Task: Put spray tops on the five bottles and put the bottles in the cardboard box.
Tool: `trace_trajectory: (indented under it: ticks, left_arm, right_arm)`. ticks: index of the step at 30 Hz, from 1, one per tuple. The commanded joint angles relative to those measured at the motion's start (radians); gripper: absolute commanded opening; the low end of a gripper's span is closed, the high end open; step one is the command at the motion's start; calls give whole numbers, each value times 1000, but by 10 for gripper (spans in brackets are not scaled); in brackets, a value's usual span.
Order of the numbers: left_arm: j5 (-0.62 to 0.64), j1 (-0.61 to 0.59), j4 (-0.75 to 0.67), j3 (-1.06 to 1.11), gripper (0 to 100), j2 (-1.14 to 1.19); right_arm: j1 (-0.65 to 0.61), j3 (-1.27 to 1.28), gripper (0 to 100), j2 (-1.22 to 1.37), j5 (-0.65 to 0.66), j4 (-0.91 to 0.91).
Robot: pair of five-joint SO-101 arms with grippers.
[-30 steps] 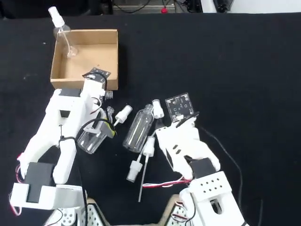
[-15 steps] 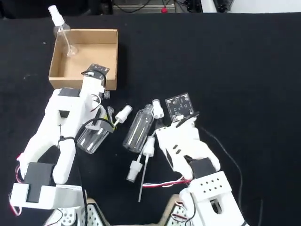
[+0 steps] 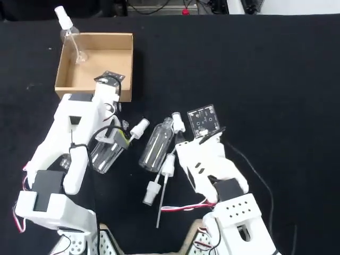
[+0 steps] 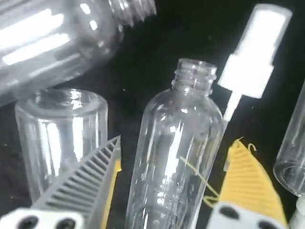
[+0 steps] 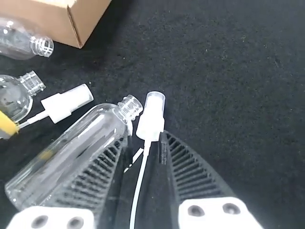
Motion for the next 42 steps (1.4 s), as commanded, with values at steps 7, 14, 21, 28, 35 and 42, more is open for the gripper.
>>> trace_trajectory:
  ticks: [7, 14, 21, 28, 35, 42]
  left_arm:
    - [-78, 15, 12, -47, 275, 0]
    - [-75, -4, 11, -54, 276, 34]
    - [-72, 2, 23, -143, 276, 149]
    - [-74, 1, 23, -151, 310, 147]
    - [-77, 5, 20, -150, 294, 147]
    - [-77, 7, 49, -150, 165, 147]
  right_arm:
    - [-14, -5, 99, -8, -3, -29]
    - [-14, -5, 99, -8, -3, -29]
    - [-14, -5, 99, -8, -2, -29]
    - [-14, -5, 99, -8, -2, -29]
    - [-14, -7, 99, -8, -2, -29]
    - [-14, -7, 99, -8, -2, -29]
